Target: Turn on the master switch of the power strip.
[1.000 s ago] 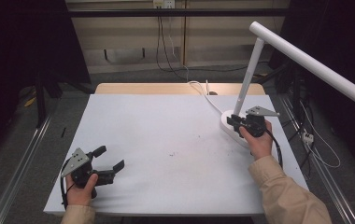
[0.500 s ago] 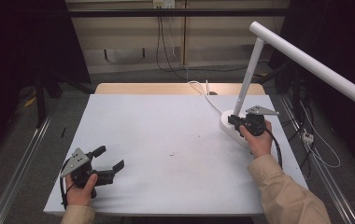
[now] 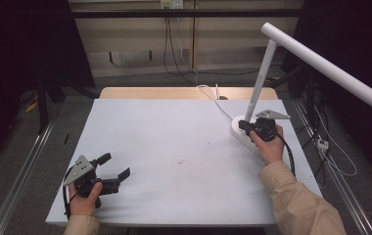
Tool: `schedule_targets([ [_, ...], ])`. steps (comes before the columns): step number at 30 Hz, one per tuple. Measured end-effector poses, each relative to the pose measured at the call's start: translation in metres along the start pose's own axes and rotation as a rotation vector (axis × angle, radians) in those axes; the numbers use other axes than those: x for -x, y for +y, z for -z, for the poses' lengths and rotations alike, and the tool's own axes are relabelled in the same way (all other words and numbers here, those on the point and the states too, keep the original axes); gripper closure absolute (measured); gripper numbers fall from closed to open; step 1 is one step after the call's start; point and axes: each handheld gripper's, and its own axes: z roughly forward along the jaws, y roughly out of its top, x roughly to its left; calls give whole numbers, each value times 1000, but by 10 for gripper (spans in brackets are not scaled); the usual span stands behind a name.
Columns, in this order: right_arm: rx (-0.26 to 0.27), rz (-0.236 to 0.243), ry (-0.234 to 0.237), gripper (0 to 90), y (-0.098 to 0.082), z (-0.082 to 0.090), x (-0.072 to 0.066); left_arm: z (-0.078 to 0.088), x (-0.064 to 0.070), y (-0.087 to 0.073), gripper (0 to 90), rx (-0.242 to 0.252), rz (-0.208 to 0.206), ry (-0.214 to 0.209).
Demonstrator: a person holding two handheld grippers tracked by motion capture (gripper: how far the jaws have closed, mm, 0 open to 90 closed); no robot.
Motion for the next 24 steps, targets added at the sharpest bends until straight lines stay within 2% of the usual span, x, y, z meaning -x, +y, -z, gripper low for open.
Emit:
schedule_targets([
  [11,-26,9,-25,898,-3,-5,2,0,0,0,39,-4,-1,2],
  [24,-42,22,-45,900,-6,-8,5,-1,-1,-1,39,-8,3,4],
])
